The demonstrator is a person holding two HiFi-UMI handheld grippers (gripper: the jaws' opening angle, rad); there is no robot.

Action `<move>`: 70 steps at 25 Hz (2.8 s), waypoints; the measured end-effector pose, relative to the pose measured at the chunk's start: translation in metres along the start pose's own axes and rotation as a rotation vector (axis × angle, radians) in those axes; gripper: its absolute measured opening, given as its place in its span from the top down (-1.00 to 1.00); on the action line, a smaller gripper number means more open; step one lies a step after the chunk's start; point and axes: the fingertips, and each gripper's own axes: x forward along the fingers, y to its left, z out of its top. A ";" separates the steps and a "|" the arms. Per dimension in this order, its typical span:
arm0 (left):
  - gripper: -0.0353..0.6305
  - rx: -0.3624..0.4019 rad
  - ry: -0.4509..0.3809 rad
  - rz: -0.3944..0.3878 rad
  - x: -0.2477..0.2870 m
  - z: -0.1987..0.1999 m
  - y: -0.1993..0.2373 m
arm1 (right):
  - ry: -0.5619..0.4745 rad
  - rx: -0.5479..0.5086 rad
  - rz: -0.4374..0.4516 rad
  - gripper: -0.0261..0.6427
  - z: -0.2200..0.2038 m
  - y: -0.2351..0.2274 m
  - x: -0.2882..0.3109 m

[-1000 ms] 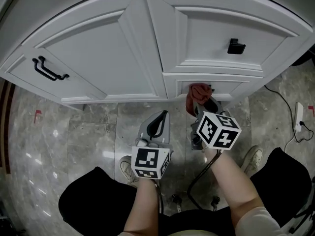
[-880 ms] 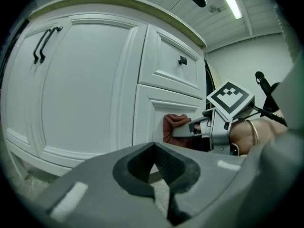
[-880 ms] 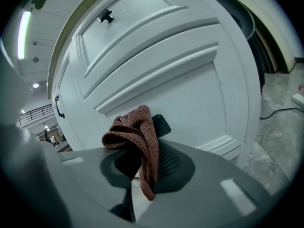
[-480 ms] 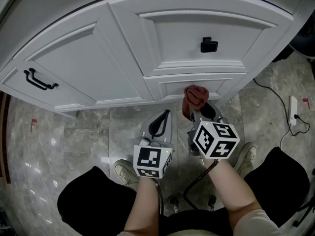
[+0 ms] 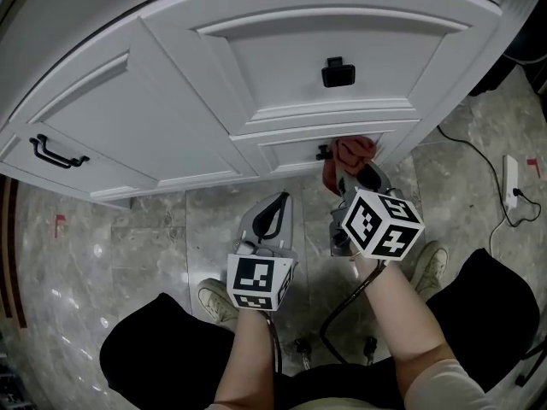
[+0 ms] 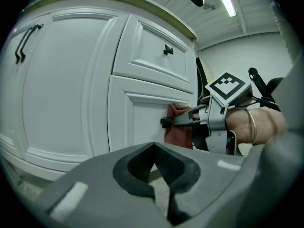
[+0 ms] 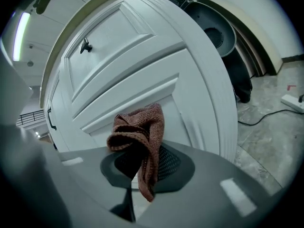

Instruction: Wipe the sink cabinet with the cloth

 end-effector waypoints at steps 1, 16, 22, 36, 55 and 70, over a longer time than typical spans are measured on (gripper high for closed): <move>0.89 -0.004 -0.001 0.001 0.002 0.000 0.000 | -0.008 -0.004 -0.001 0.68 0.000 0.000 0.000; 0.89 -0.005 -0.063 -0.126 0.036 0.016 -0.056 | -0.017 -0.109 -0.103 0.66 0.017 -0.058 -0.021; 0.89 -0.027 -0.087 -0.145 0.043 0.021 -0.067 | -0.004 -0.100 -0.163 0.66 0.018 -0.088 -0.031; 0.89 -0.031 -0.053 -0.065 0.017 0.002 -0.025 | 0.085 -0.201 -0.091 0.67 -0.043 -0.045 -0.017; 0.89 -0.155 -0.051 0.108 -0.040 -0.029 0.074 | 0.121 -0.244 0.191 0.65 -0.122 0.095 0.061; 0.89 -0.124 -0.053 0.037 -0.010 -0.017 0.036 | 0.105 -0.188 0.034 0.65 -0.099 0.024 0.041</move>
